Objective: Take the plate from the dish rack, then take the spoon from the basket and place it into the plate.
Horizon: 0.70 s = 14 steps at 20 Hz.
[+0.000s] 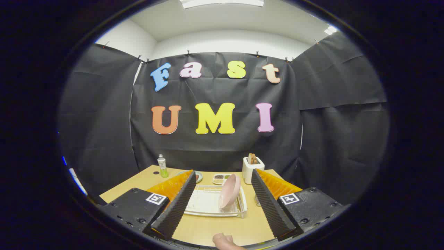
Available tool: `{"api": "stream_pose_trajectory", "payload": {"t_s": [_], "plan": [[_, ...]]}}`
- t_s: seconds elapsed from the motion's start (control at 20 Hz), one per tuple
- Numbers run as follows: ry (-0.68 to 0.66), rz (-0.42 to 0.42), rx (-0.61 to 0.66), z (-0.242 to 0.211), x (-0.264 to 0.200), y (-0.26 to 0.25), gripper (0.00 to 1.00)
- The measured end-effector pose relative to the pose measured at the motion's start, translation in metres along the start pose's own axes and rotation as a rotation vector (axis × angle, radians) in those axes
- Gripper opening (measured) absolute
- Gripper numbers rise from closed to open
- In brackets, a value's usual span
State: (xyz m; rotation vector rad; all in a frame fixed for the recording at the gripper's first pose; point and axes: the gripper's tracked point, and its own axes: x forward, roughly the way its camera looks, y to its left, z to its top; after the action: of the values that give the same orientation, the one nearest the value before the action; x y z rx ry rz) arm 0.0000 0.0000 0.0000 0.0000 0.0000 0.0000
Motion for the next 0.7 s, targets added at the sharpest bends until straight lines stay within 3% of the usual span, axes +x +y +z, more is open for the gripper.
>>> {"api": "stream_pose_trajectory", "payload": {"t_s": [0.7], "plan": [[0.011,-0.077,0.033,-0.006,0.009,-0.04,1.0]]}}
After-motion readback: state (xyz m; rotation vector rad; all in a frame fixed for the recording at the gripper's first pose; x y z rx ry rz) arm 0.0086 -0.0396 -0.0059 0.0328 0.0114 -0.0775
